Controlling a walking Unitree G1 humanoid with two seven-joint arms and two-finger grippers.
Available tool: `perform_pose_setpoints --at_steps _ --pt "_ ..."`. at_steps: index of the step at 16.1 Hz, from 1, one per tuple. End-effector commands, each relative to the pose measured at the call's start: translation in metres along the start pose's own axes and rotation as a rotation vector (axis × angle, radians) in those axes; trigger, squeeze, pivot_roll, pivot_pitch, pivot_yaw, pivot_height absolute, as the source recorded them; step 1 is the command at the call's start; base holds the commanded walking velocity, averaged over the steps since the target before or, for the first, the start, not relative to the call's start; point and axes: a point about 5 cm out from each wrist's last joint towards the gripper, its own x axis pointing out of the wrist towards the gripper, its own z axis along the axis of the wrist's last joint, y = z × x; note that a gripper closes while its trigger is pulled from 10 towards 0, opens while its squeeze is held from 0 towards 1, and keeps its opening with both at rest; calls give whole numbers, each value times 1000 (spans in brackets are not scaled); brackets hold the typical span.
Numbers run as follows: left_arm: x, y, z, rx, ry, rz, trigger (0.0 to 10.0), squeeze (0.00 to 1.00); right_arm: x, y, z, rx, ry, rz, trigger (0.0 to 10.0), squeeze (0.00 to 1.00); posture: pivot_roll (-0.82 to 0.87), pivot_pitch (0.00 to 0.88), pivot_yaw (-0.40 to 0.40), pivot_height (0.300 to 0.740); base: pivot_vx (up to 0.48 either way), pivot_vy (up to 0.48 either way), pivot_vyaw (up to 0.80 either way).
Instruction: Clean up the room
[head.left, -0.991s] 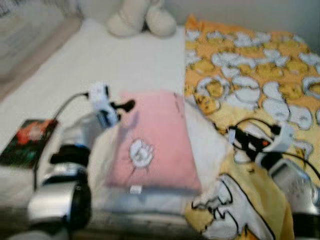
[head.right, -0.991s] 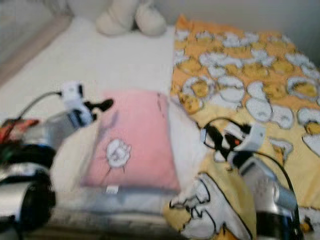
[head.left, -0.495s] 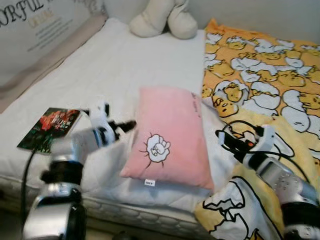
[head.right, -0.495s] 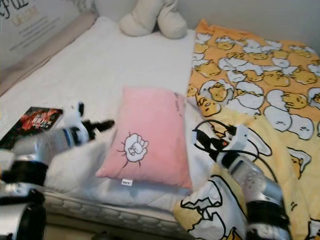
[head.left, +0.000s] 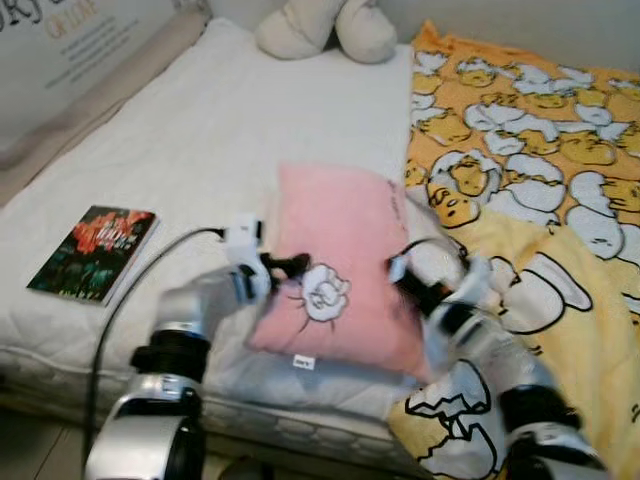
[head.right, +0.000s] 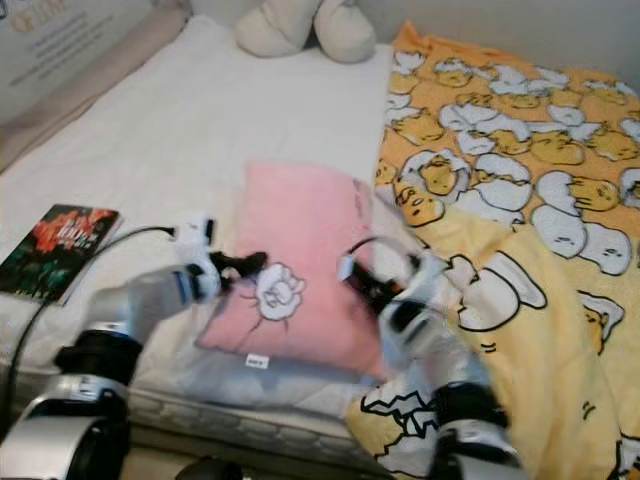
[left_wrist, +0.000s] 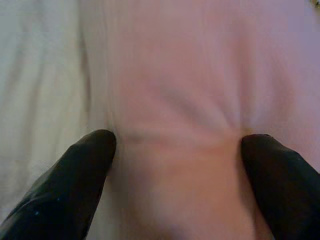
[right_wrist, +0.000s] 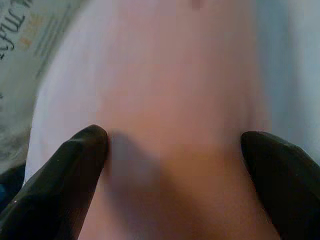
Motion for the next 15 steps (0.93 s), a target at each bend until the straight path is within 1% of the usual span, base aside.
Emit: perform_pose_setpoints --at_steps 1,2,3,4,5,6,7,8,9,10,12,13,14,15 --pt "4 -1 -9 -1 31 -2 10000 0 0 0 -2 8 5 8 10000 0 -6 86 -18 740 0 0 0" --pt "6 -1 -11 4 36 5 10000 0 1 -1 -6 11 26 2 10000 0 -6 87 -19 740 0 0 0" --pt "10 -1 -14 20 44 22 10000 0 1 -5 -15 3 57 -28 0 0 -7 85 -23 740 0 0 0" --pt "13 0 -17 38 54 33 10000 0 0 -10 -19 7 59 -53 0 0 -8 86 -26 740 0 0 0" --pt "15 0 -20 53 63 38 10000 0 -1 -13 -19 10 48 -69 0 0 -9 79 -31 740 0 0 0" --pt "17 4 -23 76 76 56 10000 0 -5 -19 -16 -9 45 -93 0 0 -14 71 -34 740 0 0 0" --pt "17 6 -25 77 80 63 10000 0 -9 -23 -14 -27 47 -106 0 0 -19 61 -31 740 0 0 0" --pt "17 8 -26 88 83 77 3255 0 -12 -26 -13 -26 48 -109 0 0 -30 46 -23 740 0 0 0" --pt "19 8 -26 99 84 78 0 0 -16 -30 -15 -24 55 -119 0 0 -33 39 -21 740 0 0 0" --pt "20 6 -26 121 83 75 0 0 -19 -34 -18 -21 63 -133 0 0 -38 31 -16 740 0 0 0" --pt "21 7 -24 153 66 94 0 0 -20 -38 -23 -24 80 -151 0 0 -38 19 -17 740 0 0 0" --pt "21 9 -20 157 32 112 0 0 -20 -39 -23 -34 77 -158 0 0 -36 15 -19 740 0 0 0" --pt "20 12 -12 162 -26 149 0 0 -20 -38 -22 -51 62 -167 0 0 -45 17 -20 740 0 0 0" --pt "20 13 -8 153 -57 163 0 0 -20 -39 -19 -60 44 -175 0 0 -46 18 -19 740 0 0 0"
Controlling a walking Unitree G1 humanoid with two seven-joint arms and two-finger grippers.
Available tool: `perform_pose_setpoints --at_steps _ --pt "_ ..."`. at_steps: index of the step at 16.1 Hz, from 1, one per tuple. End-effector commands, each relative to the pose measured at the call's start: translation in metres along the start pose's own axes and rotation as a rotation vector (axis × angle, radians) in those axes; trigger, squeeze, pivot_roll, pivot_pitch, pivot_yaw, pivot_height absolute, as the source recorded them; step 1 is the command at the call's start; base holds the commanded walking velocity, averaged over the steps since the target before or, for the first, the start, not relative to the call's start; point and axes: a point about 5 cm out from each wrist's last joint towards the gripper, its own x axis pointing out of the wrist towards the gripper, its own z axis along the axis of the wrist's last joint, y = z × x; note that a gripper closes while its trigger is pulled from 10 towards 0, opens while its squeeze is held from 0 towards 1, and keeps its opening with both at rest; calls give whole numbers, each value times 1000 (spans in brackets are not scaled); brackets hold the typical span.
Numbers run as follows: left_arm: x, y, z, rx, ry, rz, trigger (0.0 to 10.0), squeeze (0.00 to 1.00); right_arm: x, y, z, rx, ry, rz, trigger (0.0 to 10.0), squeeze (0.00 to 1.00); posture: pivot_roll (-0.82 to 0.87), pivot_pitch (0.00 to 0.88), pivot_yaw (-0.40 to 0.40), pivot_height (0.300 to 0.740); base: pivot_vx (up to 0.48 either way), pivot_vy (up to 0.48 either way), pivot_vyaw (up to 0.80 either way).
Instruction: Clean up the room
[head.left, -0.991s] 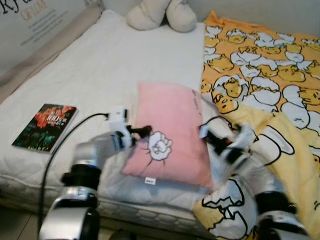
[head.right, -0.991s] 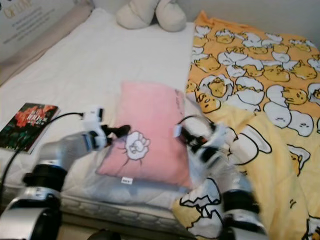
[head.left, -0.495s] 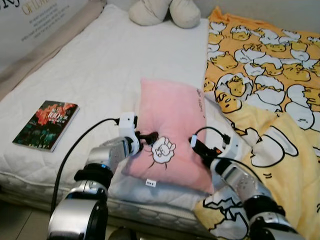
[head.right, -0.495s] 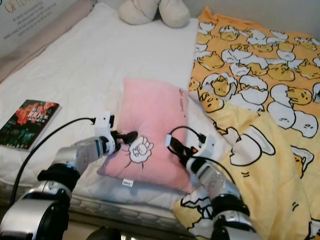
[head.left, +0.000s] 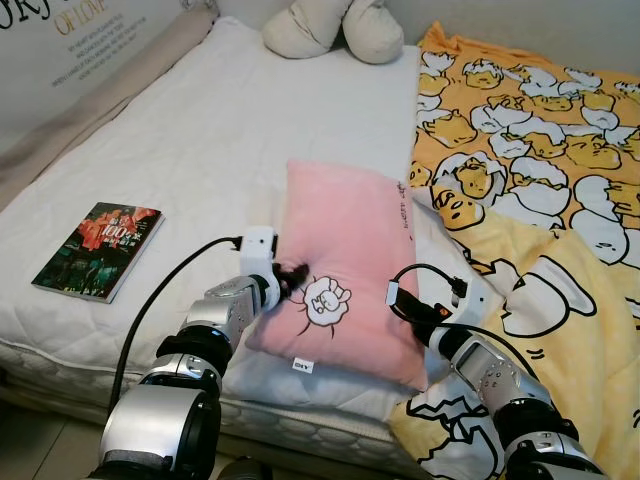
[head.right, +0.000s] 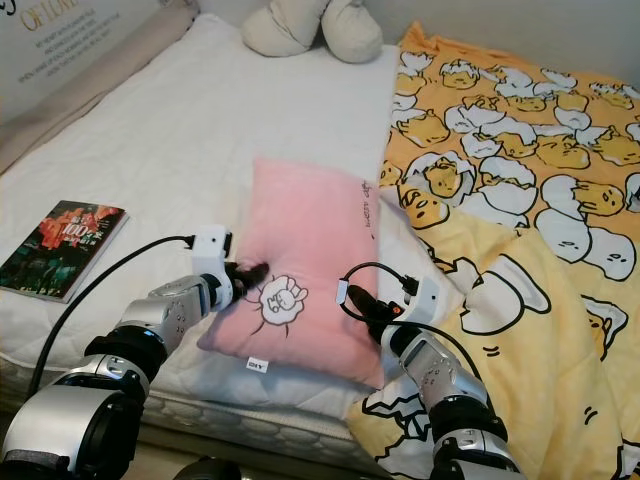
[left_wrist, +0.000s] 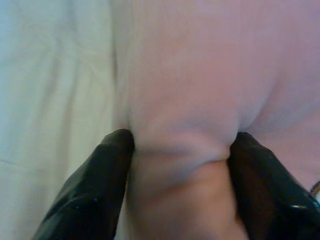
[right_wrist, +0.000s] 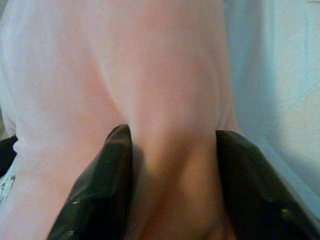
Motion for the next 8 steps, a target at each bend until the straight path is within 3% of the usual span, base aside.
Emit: perform_pose_setpoints --at_steps 1,8 --pt "0 5 6 9 -25 40 0 0 -8 -14 -5 1 13 -76 0 0 -40 21 -22 740 0 0 0" --pt "5 -11 1 24 -35 -19 0 0 -3 -9 -15 -13 31 -58 0 0 -33 19 -19 740 0 0 0"
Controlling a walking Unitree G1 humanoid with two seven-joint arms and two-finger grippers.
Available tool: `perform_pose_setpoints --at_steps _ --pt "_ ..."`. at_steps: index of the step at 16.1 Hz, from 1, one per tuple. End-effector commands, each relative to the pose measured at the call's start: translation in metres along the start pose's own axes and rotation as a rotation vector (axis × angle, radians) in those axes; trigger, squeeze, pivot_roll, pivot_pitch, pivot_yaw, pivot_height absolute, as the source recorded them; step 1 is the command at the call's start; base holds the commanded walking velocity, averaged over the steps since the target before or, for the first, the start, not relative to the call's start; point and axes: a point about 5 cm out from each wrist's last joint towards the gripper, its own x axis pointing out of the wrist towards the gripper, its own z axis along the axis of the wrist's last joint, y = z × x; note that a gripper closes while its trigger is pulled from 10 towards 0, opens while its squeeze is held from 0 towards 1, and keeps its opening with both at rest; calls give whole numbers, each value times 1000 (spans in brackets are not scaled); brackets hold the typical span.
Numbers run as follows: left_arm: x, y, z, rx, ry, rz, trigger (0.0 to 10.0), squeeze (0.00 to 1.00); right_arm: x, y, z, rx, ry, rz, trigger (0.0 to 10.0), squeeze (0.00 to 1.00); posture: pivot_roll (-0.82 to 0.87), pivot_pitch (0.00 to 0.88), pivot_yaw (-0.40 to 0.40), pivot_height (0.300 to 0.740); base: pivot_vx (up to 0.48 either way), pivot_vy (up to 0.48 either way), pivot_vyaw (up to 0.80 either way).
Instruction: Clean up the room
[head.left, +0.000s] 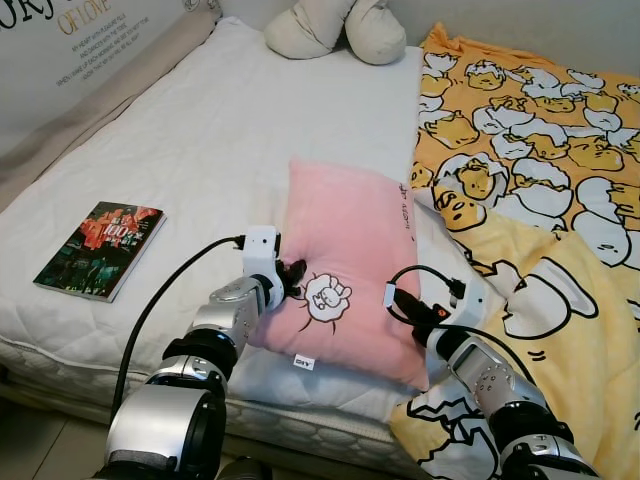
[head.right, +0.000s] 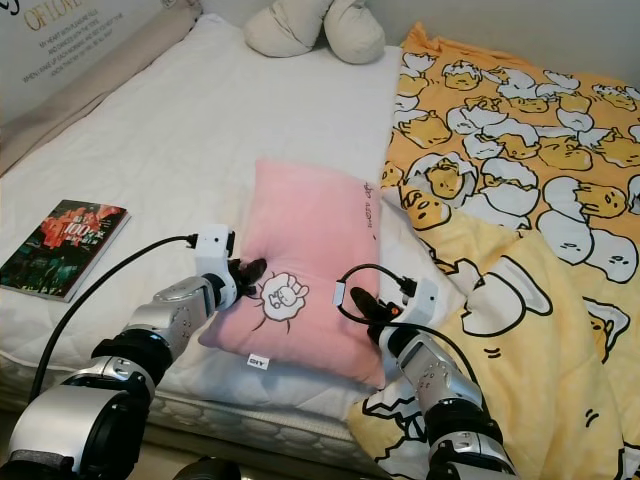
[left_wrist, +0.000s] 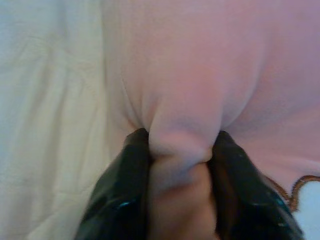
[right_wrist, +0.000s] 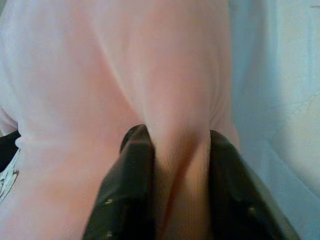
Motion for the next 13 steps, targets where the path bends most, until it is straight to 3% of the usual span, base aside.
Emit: perform_pose_setpoints --at_steps 1,4,5,8,9,10,11,12,13 --pt "3 -6 5 18 -8 -8 0 0 -2 -8 -10 6 45 -56 0 0 -34 6 -17 740 0 0 0" --pt "8 -28 38 59 -119 -70 0 0 8 12 22 -43 -68 4 0 0 -19 0 -18 740 0 0 0" --pt "8 -36 63 98 -199 -99 0 0 11 26 44 -72 -159 43 0 0 -16 0 -14 740 0 0 0" --pt "0 -50 115 178 -367 -144 0 0 7 52 78 -145 -306 109 0 0 -7 0 -6 740 0 0 0" --pt "-9 -55 140 253 -463 -165 0 0 0 66 100 -168 -418 133 0 0 -12 0 7 740 0 0 0" --pt "-11 -55 145 270 -482 -169 0 0 -2 69 105 -169 -443 135 0 0 -12 0 7 740 0 0 0" --pt "-15 -51 154 250 -539 -137 10000 0 -5 70 107 -244 -460 117 0 0 -14 0 7 740 0 0 0" --pt "-16 -48 156 271 -550 -116 10000 0 -5 69 103 -298 -446 108 6157 0 -15 0 10 740 0 0 0" --pt "-16 -43 155 275 -555 -92 10000 0 -5 66 96 -324 -425 91 10000 0 -17 0 13 740 0 0 0"
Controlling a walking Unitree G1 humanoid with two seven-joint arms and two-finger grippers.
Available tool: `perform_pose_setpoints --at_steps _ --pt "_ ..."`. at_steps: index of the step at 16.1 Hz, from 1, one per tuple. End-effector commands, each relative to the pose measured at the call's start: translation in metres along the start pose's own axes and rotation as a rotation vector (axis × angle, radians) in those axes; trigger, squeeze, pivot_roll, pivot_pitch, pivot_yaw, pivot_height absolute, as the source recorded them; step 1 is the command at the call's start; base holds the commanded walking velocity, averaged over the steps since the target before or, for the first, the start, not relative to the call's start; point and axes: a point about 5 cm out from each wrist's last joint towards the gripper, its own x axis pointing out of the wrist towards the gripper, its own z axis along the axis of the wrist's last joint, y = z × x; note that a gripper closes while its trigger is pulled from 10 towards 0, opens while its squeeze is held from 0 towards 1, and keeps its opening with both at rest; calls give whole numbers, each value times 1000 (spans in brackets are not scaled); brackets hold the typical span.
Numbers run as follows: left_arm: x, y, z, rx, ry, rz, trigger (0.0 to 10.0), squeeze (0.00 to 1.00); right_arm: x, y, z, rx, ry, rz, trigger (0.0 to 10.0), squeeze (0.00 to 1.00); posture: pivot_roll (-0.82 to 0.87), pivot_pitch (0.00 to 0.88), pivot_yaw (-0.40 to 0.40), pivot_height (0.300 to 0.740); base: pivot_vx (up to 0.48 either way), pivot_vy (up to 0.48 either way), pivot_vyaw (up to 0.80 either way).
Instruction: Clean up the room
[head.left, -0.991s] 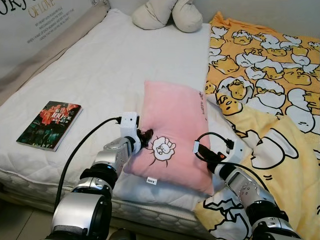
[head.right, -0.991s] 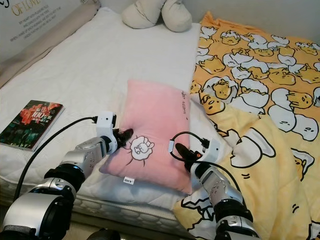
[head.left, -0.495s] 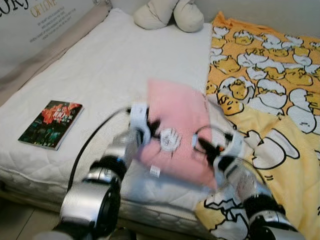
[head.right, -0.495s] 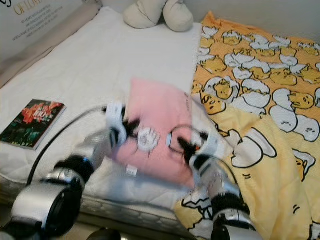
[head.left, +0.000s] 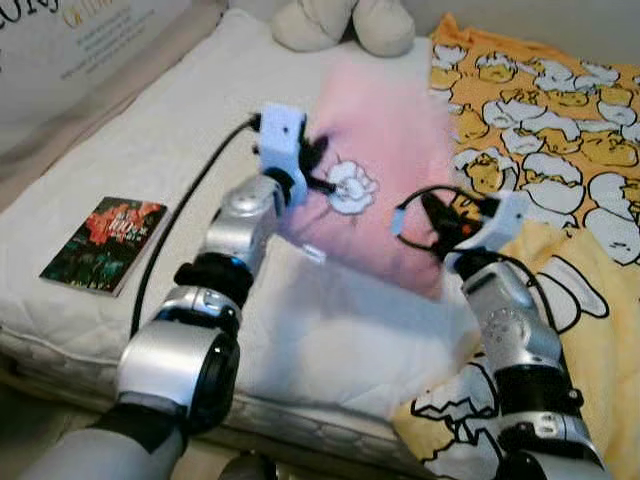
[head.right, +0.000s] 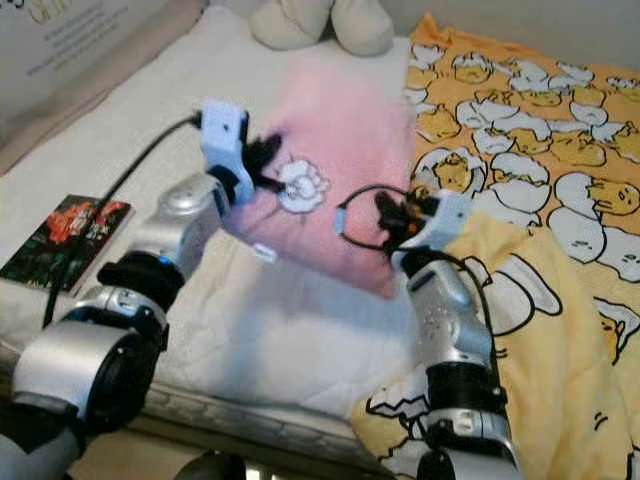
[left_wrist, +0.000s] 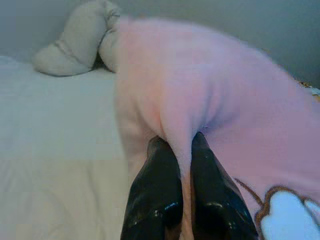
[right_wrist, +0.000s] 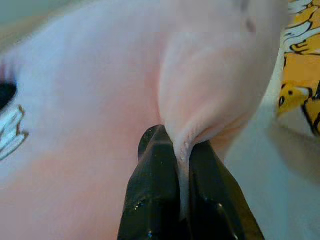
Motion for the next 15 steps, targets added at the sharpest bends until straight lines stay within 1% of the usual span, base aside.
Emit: perform_pose_setpoints --at_steps 1,2,4,7,10,12,15 --pt "-1 8 8 -20 -48 50 10000 0 -7 -6 -7 -23 23 -41 10000 0 -17 0 13 740 0 480 0" --pt "-2 9 6 -27 -46 63 10000 0 -9 -7 -9 -29 25 -61 10000 0 -16 0 13 740 0 480 0" --pt "-3 11 4 -25 -56 90 10000 0 -8 -10 -5 -77 9 -92 10000 0 -15 0 11 740 0 480 0" --pt "-4 9 2 -16 -64 98 10000 0 -4 -11 3 -74 -23 -94 10000 0 -5 0 6 740 0 480 0" --pt "-7 10 -5 -15 -58 109 10000 0 -1 -11 9 -103 -33 -92 10000 0 -4 0 -15 740 0 480 0" --pt "-7 9 -6 -17 -55 113 10000 0 1 -13 11 -111 -36 -93 10000 0 1 0 -21 740 0 480 484" --pt "-6 5 -8 -2 -49 103 10000 0 3 -9 9 -124 -28 -80 10000 0 2 0 -16 740 0 480 438"
